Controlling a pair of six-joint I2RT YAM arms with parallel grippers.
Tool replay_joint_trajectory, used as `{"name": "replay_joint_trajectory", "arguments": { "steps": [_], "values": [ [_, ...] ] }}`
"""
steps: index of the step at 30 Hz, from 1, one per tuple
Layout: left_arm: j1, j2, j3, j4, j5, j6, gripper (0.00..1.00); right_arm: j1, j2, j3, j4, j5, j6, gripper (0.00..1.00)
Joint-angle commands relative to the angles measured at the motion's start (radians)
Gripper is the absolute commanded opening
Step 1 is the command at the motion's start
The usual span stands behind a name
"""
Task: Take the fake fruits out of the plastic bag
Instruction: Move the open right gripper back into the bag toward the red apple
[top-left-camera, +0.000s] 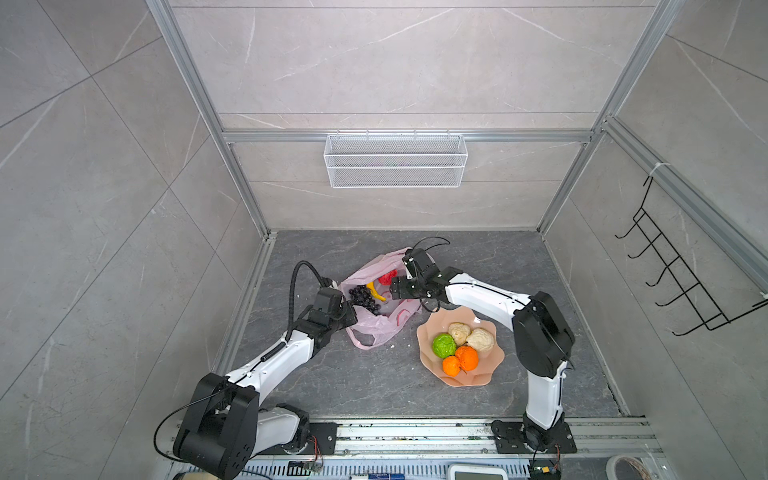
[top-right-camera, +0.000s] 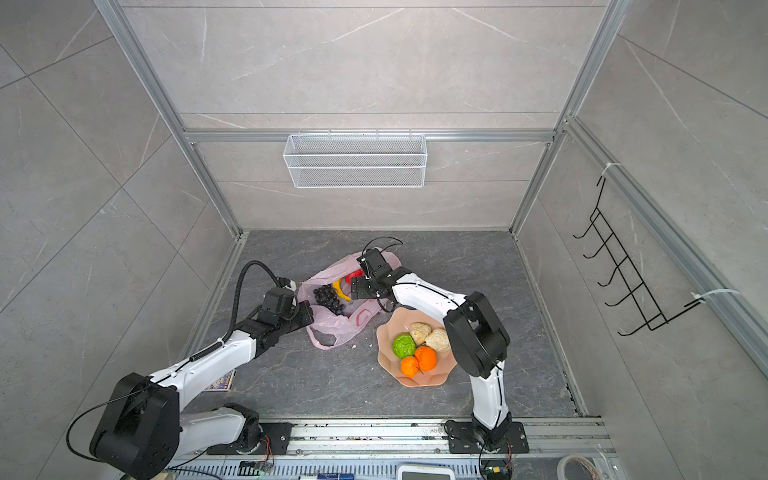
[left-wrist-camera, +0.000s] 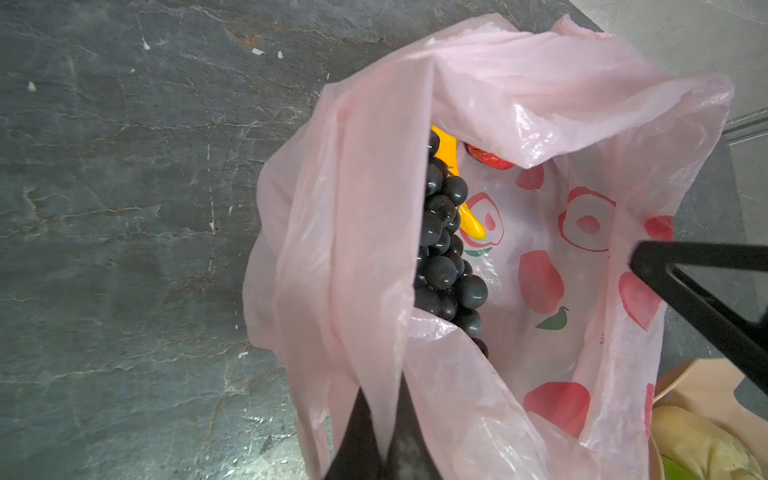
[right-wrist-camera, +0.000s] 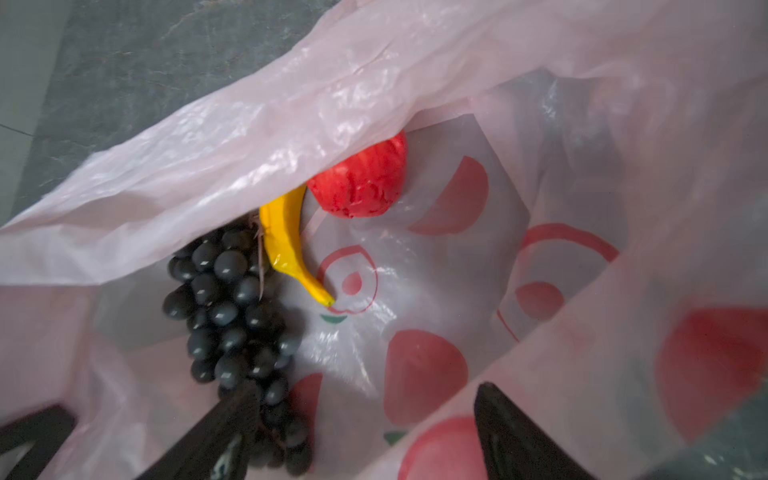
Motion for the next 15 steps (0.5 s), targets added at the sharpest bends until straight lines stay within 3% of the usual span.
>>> {"name": "replay_joint_trajectory", "arguments": {
  "steps": [1,15],
  "values": [
    [-0.003,-0.038,0.043,-0.036,-0.011,-0.013,0.02,-0.002,0.074,0.106,0.042,0.057,-0.029,0.84],
    [-0.003,-0.067,0.016,-0.051,-0.025,-0.013,0.02,-0.002,0.35,0.41,-0.008,0.137,-0.033,0.89]
  ]
}}
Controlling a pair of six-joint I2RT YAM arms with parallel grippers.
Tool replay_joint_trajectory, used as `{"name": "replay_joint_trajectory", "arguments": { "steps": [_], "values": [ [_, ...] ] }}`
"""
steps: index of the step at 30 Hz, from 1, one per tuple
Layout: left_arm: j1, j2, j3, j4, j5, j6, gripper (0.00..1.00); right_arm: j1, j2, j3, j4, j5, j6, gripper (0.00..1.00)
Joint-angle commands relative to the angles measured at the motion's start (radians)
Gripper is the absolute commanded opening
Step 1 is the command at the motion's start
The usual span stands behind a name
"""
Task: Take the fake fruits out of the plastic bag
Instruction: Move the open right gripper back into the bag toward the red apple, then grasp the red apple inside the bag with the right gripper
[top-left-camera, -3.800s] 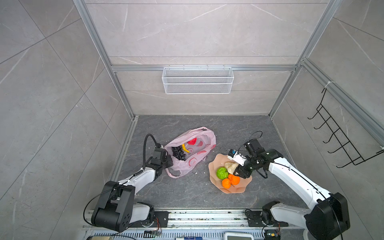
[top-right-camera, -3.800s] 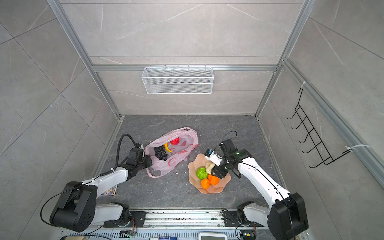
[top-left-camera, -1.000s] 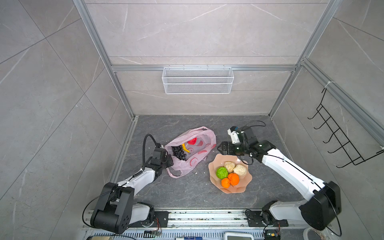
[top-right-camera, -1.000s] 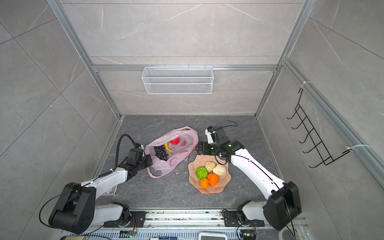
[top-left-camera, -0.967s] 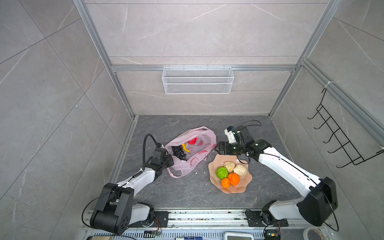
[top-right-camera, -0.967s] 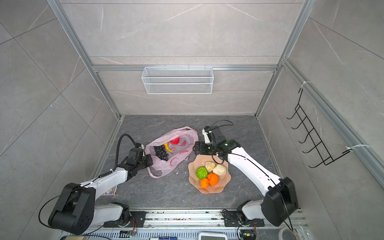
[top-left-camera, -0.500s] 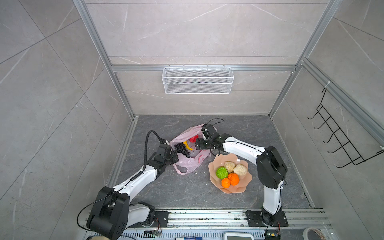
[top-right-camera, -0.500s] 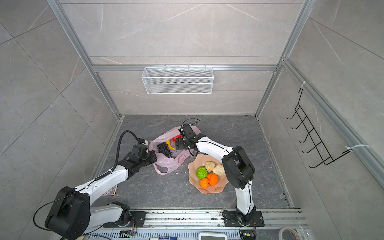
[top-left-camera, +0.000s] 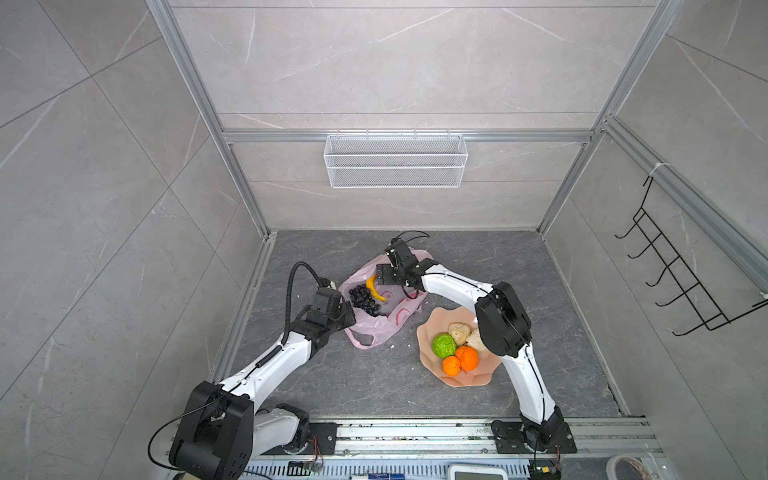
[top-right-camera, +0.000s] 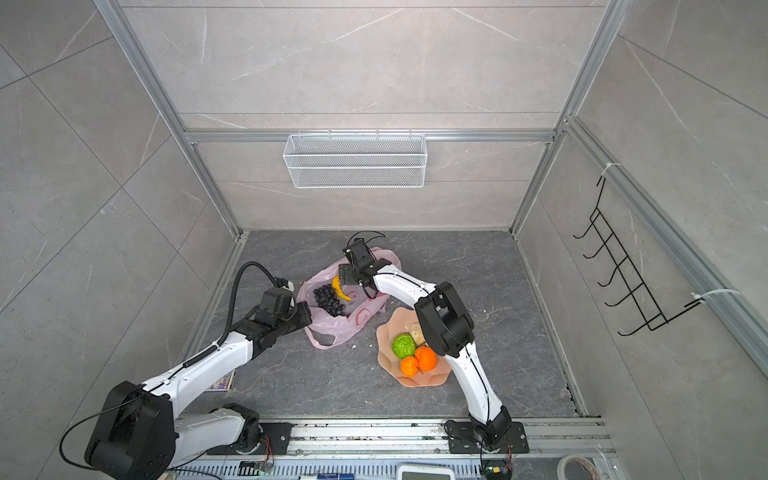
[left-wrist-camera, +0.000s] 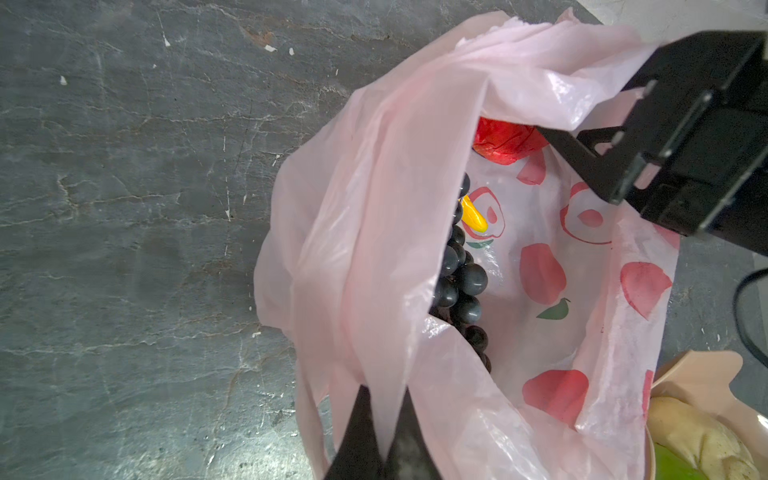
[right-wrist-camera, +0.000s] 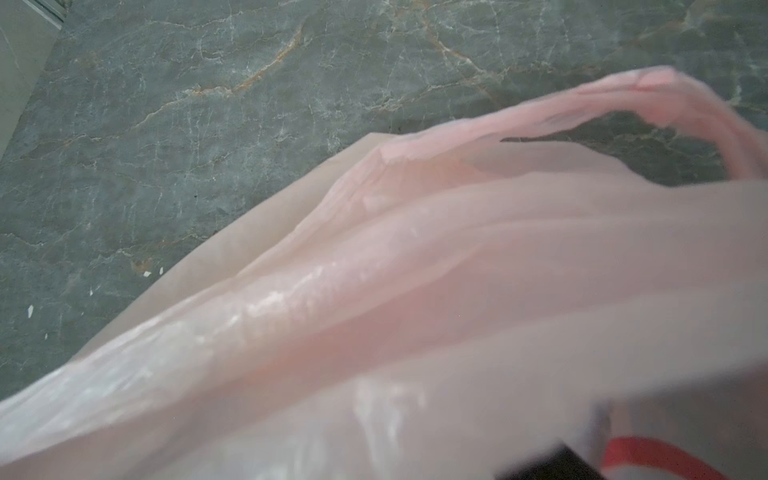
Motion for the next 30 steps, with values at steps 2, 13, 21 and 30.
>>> {"name": "replay_joint_trajectory", "arguments": {
  "steps": [2,13,21,30],
  "values": [
    [-0.003,-0.037,0.0,0.004,-0.021,-0.01,0.02,0.0,0.075,0.086,-0.034,0.044,-0.016,0.89],
    [-0.003,-0.062,-0.023,-0.003,-0.043,0.003,0.02,0.001,0.2,0.298,-0.159,0.054,-0.033,0.73],
    [-0.001,-0.034,-0.015,0.004,-0.058,0.02,0.02,0.021,0.099,0.204,-0.146,0.051,-0.065,0.61],
    [0.009,-0.009,-0.017,0.026,-0.079,0.052,0.02,0.039,-0.103,0.012,-0.135,-0.086,-0.056,0.6]
  ]
}}
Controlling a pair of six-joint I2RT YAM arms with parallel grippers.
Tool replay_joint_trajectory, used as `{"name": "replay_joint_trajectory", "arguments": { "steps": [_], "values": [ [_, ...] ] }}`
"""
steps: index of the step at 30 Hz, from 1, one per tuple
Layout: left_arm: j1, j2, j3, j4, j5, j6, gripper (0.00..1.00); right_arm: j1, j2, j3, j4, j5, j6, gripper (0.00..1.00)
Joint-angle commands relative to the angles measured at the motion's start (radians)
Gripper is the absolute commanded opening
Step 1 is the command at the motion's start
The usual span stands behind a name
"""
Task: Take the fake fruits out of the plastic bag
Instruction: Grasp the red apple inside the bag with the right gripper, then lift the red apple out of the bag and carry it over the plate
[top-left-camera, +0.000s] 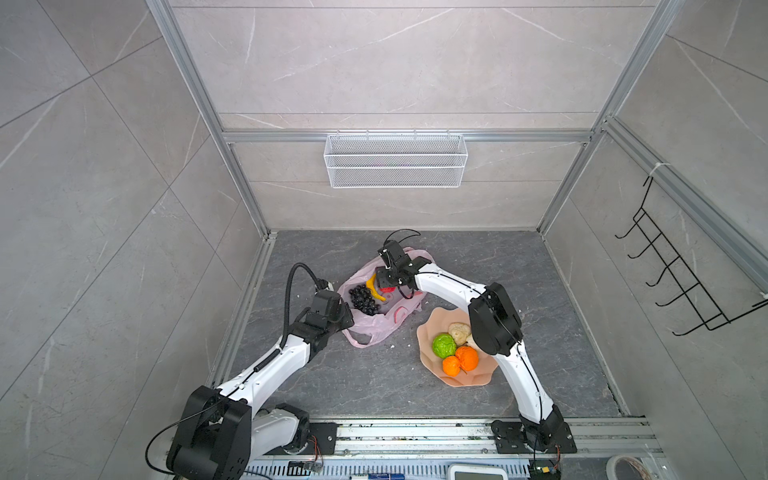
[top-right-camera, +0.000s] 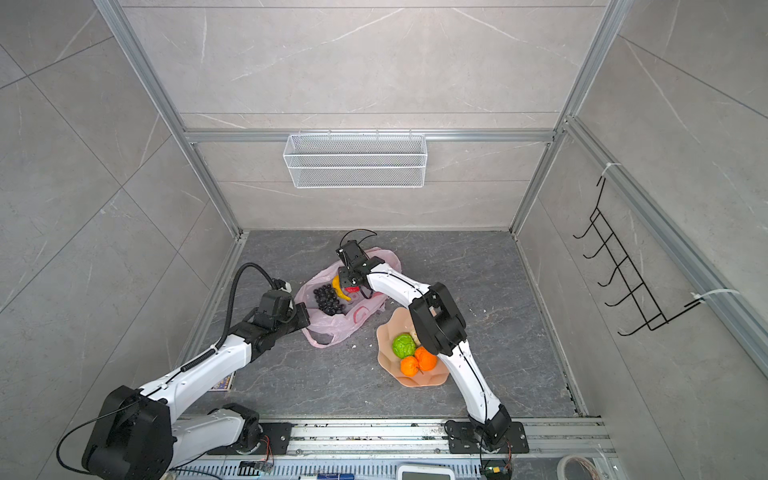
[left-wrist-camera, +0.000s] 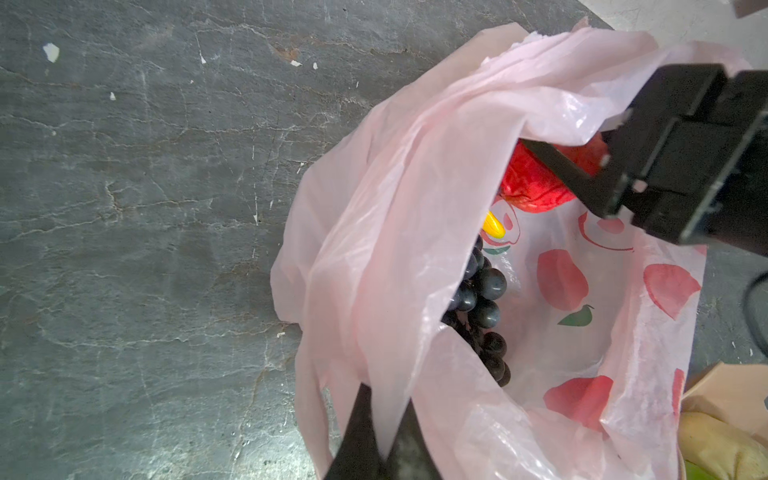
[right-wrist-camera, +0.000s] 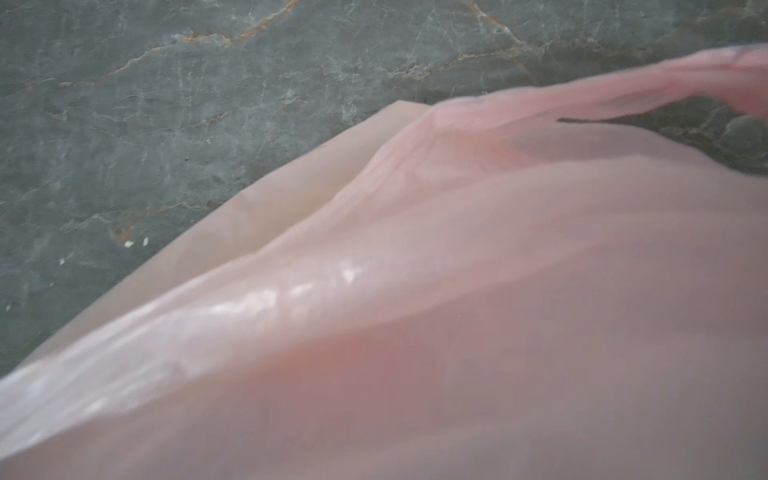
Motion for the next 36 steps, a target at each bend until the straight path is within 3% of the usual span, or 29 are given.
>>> {"name": "replay_joint_trajectory", "arguments": {
  "steps": [1,19,28,36],
  "values": [
    [0.008,0.013,0.002,0.032,-0.026,0.033,0.02,0.014,-0.127,-0.073,-0.01,-0.069,-0.002,0.6],
    [0.015,0.057,-0.018,0.08,-0.006,0.04,0.02,0.036,-0.672,-0.597,-0.036,-0.054,0.013,0.58],
    [0.015,0.065,-0.027,0.092,0.008,0.033,0.02,-0.001,-0.796,-0.77,-0.006,-0.067,0.057,0.59],
    [0.015,0.049,-0.042,0.084,0.003,0.031,0.02,-0.054,-0.851,-0.885,0.056,-0.006,0.065,0.58]
  ]
}}
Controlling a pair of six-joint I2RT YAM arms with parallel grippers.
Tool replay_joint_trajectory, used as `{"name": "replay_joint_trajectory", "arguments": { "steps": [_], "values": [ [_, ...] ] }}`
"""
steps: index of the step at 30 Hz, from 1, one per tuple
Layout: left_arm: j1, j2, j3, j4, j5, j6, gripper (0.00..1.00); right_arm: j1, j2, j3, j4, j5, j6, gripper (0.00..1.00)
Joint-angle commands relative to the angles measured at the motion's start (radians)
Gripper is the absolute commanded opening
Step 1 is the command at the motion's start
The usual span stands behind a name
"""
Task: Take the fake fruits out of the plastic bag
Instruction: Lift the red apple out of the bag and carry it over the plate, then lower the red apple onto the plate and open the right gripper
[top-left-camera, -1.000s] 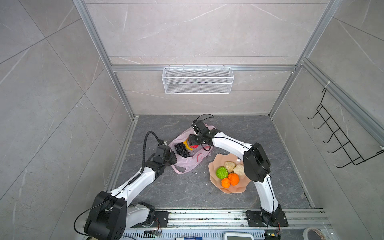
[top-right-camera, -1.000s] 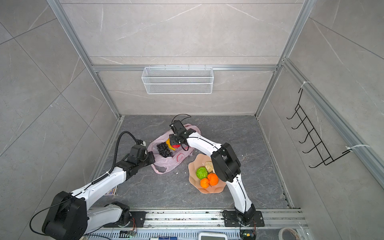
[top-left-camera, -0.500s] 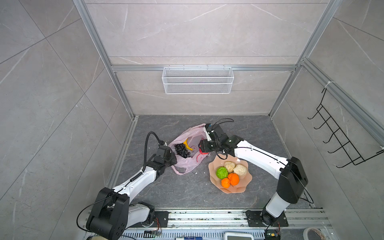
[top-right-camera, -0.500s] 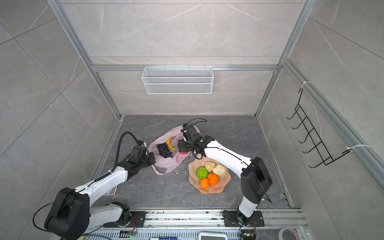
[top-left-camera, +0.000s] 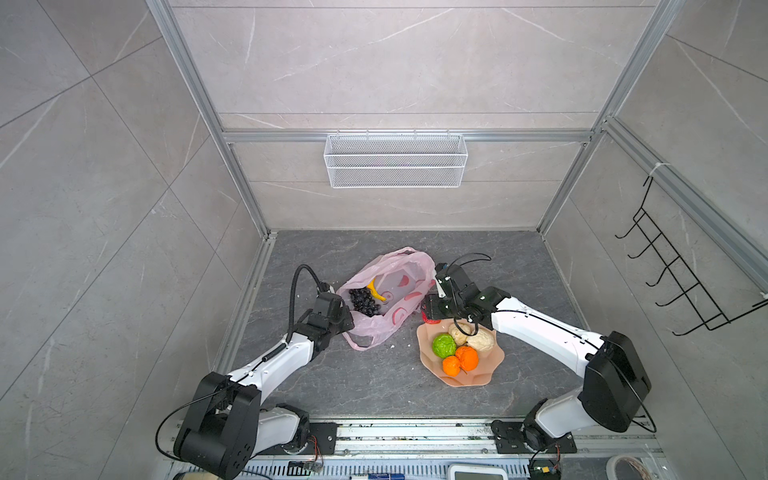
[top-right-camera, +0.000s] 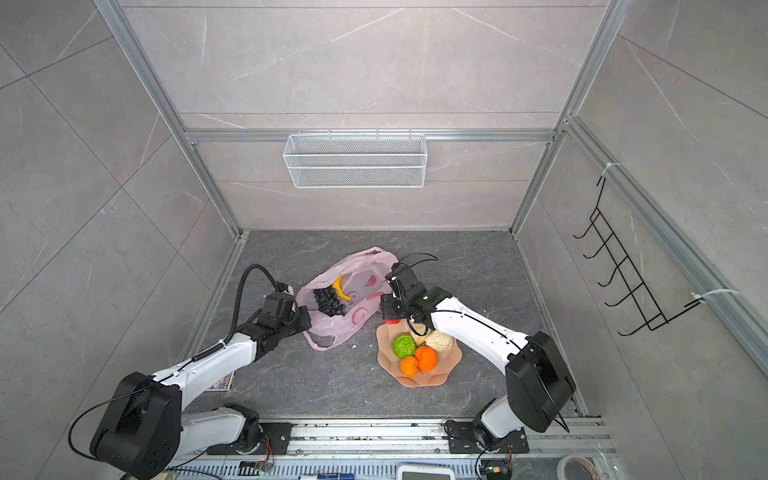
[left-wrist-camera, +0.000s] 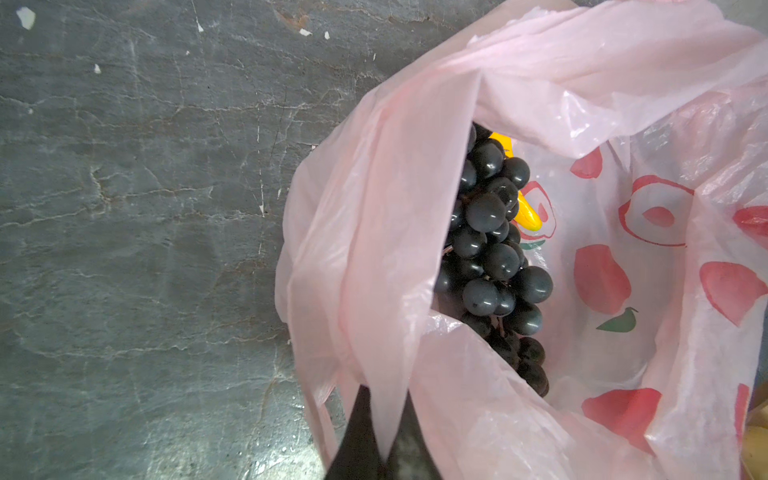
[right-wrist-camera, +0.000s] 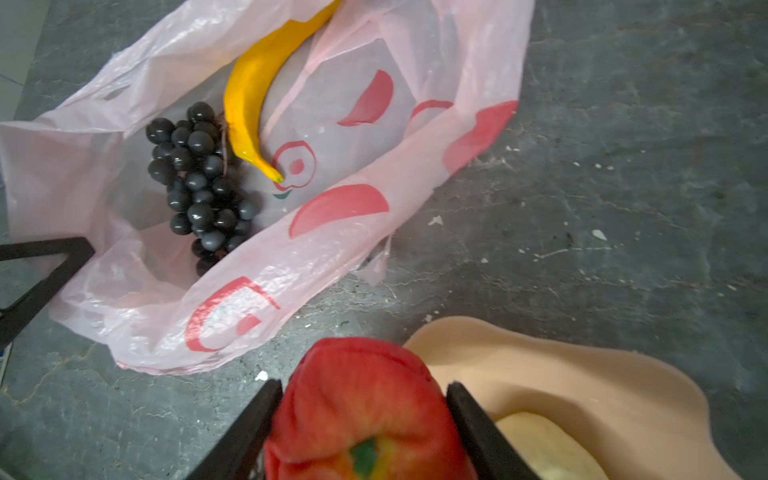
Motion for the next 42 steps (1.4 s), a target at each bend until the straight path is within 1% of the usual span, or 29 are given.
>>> {"name": "replay_joint_trajectory", "arguments": {
  "steps": [1,5,9,14,18,24,33,38,40,42],
  "values": [
    [0.004,-0.018,-0.008,0.021,0.0,0.013,0.02,-0.009,-0.037,-0.03,0.042,0.039,0.013,0.58],
    [0.005,-0.018,-0.009,0.017,-0.001,0.013,0.02,-0.023,-0.046,-0.052,0.037,0.026,0.037,0.58],
    [0.005,-0.01,-0.007,0.02,0.0,0.013,0.02,-0.033,-0.061,-0.086,0.047,0.02,0.096,0.57],
    [0.005,0.004,-0.002,0.026,0.007,0.007,0.02,-0.033,-0.087,-0.158,0.147,-0.027,0.207,0.57],
    [0.005,0.01,-0.002,0.029,0.013,0.004,0.02,-0.029,-0.093,-0.194,0.224,-0.072,0.272,0.56],
    [0.005,0.004,-0.009,0.029,0.009,0.004,0.02,-0.026,-0.092,-0.227,0.238,-0.072,0.333,0.57],
    [0.005,0.009,-0.009,0.031,0.015,0.006,0.02,-0.026,-0.093,-0.262,0.25,-0.085,0.434,0.65],
    [0.005,0.004,-0.01,0.031,0.01,0.006,0.02,-0.026,-0.114,-0.252,0.193,-0.042,0.433,0.78],
    [0.005,0.005,-0.01,0.031,0.011,0.006,0.02,-0.027,-0.127,-0.248,0.165,-0.016,0.428,0.82],
    [0.005,0.004,-0.01,0.031,0.009,0.005,0.02,-0.026,-0.137,-0.239,0.135,0.013,0.416,0.83]
  ]
}}
